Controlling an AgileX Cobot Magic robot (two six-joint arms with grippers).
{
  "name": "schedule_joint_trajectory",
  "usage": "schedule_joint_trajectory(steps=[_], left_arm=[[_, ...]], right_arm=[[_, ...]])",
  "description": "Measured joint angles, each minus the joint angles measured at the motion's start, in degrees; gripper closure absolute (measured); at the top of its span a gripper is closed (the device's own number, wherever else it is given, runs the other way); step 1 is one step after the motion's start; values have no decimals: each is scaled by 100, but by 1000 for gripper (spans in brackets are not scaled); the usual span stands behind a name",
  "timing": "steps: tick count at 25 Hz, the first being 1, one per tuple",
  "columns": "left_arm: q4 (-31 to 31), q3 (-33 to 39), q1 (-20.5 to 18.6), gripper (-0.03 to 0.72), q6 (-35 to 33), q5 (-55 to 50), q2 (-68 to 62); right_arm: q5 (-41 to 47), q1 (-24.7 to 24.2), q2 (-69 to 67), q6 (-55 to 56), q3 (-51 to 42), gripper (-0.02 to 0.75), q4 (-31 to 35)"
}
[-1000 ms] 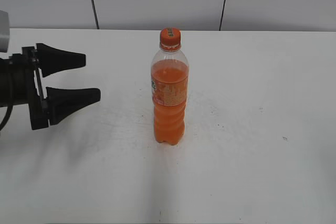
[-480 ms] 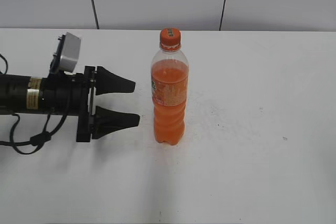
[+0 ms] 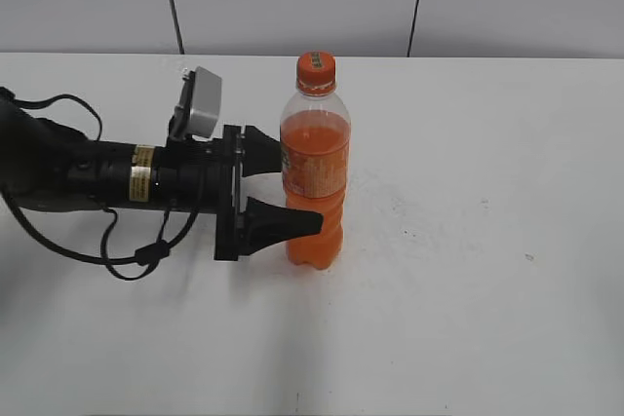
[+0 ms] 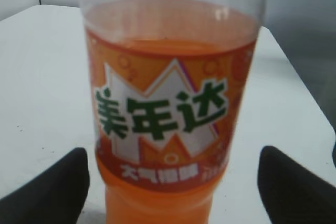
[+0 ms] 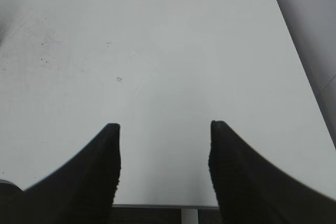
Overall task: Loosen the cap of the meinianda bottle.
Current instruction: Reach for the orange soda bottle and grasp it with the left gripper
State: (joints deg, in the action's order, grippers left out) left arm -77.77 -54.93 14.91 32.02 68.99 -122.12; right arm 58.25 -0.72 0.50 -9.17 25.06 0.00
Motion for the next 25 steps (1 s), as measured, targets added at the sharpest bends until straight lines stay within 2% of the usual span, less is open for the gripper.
schedule_joint_trajectory(steps=[8,17,25], left_arm=[[338,-517,459,97,0,4,-565],[455,-649,514,108,0,17,-797],[469,-651,514,263,-6,11,-803]], right_arm=[[0,0,0,0,0,328,0],[0,0,0,0,0,328,44],[0,0,0,0,0,328,0]])
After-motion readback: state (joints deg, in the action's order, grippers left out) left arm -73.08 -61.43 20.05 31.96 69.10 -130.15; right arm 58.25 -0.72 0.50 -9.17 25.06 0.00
